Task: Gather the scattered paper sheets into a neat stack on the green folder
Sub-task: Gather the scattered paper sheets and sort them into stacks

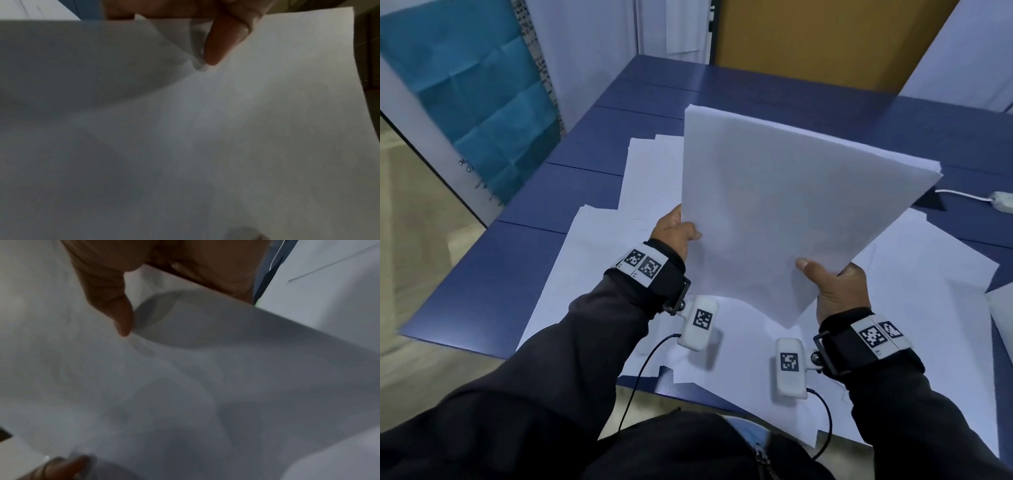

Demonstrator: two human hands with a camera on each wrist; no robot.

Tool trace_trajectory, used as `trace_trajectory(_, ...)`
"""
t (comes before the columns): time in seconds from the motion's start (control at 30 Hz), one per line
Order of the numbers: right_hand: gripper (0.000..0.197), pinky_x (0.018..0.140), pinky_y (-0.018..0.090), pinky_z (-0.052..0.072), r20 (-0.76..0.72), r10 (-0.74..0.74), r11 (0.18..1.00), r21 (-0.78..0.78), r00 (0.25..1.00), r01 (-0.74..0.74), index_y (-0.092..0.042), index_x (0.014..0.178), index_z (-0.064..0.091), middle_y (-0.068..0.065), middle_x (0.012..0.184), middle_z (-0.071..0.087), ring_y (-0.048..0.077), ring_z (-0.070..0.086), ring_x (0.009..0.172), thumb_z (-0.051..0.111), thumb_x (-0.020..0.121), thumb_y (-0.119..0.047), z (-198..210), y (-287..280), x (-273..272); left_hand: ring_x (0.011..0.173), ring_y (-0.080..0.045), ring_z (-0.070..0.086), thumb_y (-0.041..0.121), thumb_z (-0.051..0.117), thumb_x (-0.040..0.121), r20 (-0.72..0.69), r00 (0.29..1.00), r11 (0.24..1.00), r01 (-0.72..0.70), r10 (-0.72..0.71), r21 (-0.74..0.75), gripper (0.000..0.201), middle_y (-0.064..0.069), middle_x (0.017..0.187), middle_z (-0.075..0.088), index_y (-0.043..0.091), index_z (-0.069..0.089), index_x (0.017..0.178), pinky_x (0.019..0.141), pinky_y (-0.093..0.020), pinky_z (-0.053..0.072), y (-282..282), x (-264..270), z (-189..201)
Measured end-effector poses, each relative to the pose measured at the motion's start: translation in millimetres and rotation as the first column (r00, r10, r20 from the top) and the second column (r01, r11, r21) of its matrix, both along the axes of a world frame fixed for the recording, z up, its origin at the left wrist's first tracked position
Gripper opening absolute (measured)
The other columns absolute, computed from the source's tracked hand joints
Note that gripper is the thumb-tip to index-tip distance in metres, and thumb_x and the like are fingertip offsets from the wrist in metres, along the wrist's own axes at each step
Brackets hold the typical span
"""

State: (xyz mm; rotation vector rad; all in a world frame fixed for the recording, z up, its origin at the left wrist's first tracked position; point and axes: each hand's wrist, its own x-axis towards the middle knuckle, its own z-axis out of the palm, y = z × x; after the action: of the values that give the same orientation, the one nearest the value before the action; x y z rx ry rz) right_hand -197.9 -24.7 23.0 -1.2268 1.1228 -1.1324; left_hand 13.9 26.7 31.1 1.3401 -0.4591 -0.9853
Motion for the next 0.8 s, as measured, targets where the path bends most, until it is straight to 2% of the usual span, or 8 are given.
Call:
trace_trajectory(0.17,0.025,0.059,0.010,0.047,-0.018,-0.056,0.998,0.018,0.998,0.057,-0.017,0.076,0.060,-0.007,0.074,0.063,-0.006,0.061,0.052,0.071,0.073,0.005,-7,-1,6,0.051,-0.004,0.055,-0.027,0.028,0.077,0.035,0.999,1.000,-0.006,0.005,0.016,0.049,0.008,0.052,0.059,0.000,0.057,0.105,0.056,-0.012,0.046,-1,0,-8)
trace_trajectory(0.27,0.019,0.058,0.010,0.048,-0.074,-0.032,0.997,0.072,0.997,0.037,-0.008,0.086,0.062,-0.001,0.077,0.064,0.001,0.063,0.057,0.073,0.073,0.002,-15,-2,2,0.049,-0.003,0.057,-0.027,0.029,0.078,0.042,0.999,0.999,0.018,-0.020,0.049,0.044,0.010,0.045,0.060,0.008,0.055,0.074,0.053,-0.011,0.047,-1,3,-20)
trace_trajectory(0.33,0.020,0.060,0.014,0.048,-0.127,-0.001,0.989,0.146,0.992,0.020,-0.012,0.080,0.060,-0.002,0.078,0.063,0.013,0.064,0.067,0.072,0.074,0.002,-26,0,2,0.057,-0.011,0.055,-0.025,0.035,0.078,0.064,0.996,0.992,0.049,-0.057,0.120,0.042,0.006,0.051,0.059,0.012,0.054,0.069,0.051,-0.008,0.046,2,2,-30)
trace_trajectory(0.43,0.022,0.073,0.026,0.043,-0.211,0.049,0.971,0.238,0.976,0.003,-0.015,0.077,0.055,-0.003,0.077,0.060,0.024,0.057,0.078,0.070,0.077,0.001,-40,4,2,0.074,-0.019,0.055,-0.010,0.053,0.070,0.111,0.985,0.976,0.106,-0.129,0.190,0.029,-0.001,0.072,0.058,0.019,0.057,0.074,0.078,-0.021,0.049,5,4,-41)
trace_trajectory(0.5,0.017,0.061,0.024,0.043,-0.274,0.062,0.968,0.250,0.960,0.008,-0.008,0.079,0.051,0.001,0.070,0.054,0.023,0.053,0.071,0.068,0.081,-0.005,-40,5,2,0.088,-0.023,0.057,0.006,0.056,0.061,0.125,0.974,0.965,0.159,-0.188,0.210,0.028,-0.003,0.083,0.062,0.026,0.059,0.081,0.092,-0.033,0.045,7,6,-41)
trace_trajectory(0.57,0.024,0.046,0.020,0.039,-0.320,0.079,0.975,0.224,0.944,-0.006,-0.007,0.071,0.045,0.005,0.060,0.045,0.023,0.045,0.057,0.064,0.085,-0.010,-39,5,0,0.093,-0.022,0.056,0.012,0.061,0.070,0.177,0.956,0.953,0.190,-0.235,0.237,0.022,-0.005,0.094,0.061,0.023,0.059,0.088,0.091,-0.033,0.044,9,11,-38)
trace_trajectory(0.67,0.027,0.050,0.025,0.033,-0.334,0.101,0.972,0.233,0.937,-0.022,-0.012,0.065,0.044,0.000,0.050,0.041,0.020,0.039,0.045,0.062,0.085,-0.014,-40,2,-5,0.095,-0.017,0.052,0.006,0.057,0.088,0.269,0.949,0.961,0.089,-0.161,0.262,0.026,-0.002,0.104,0.053,0.014,0.057,0.113,0.084,-0.029,0.040,19,30,-36)
trace_trajectory(0.8,0.005,0.055,0.025,0.037,-0.339,0.125,0.962,0.271,0.933,-0.030,-0.009,0.082,0.058,0.000,0.066,0.056,0.022,0.052,0.061,0.061,0.085,-0.010,-50,4,-10,0.077,-0.007,0.052,0.009,0.057,0.090,0.201,0.979,0.941,-0.094,0.028,0.324,0.036,-0.002,0.106,0.051,0.010,0.052,0.126,0.069,-0.023,0.043,39,77,-40)
